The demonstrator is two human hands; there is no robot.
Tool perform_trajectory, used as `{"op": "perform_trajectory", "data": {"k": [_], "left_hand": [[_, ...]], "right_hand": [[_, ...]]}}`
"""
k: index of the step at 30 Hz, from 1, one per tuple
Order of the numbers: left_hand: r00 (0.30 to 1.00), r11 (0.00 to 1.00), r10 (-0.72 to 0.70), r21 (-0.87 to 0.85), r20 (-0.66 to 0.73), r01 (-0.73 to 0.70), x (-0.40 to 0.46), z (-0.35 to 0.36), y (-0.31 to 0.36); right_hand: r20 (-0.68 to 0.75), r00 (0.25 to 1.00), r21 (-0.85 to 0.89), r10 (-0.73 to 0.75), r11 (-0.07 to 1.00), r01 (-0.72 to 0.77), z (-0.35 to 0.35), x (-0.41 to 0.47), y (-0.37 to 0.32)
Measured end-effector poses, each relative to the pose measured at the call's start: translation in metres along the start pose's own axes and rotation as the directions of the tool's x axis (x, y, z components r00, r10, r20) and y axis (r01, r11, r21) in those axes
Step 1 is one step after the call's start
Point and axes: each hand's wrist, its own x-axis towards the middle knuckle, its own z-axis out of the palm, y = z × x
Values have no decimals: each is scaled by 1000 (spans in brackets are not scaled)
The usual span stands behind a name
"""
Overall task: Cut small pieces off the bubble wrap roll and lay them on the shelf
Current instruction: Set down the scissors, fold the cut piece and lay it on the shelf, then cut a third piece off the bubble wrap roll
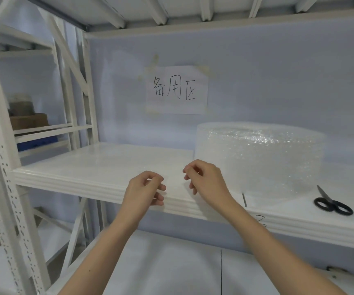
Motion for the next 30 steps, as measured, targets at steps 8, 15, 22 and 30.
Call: {"op": "perform_trajectory", "data": {"k": [8, 15, 22, 30], "left_hand": [[980, 999, 50, -16, 193, -48, -19, 77, 13], [937, 995, 55, 65, 344, -82, -30, 138, 20], [920, 990, 33, 116, 390, -85, -32, 163, 24], [873, 988, 39, 114, 487, -108, -40, 172, 23]], "right_hand": [[-452, 889, -421, -70, 896, -144, -147, -64, 14], [-484, 848, -718, 215, 457, -525, -240, -62, 62], [-409, 818, -754, 403, 356, -552, -252, -59, 54], [-427, 802, -722, 417, 378, -580, -268, -75, 41]]}}
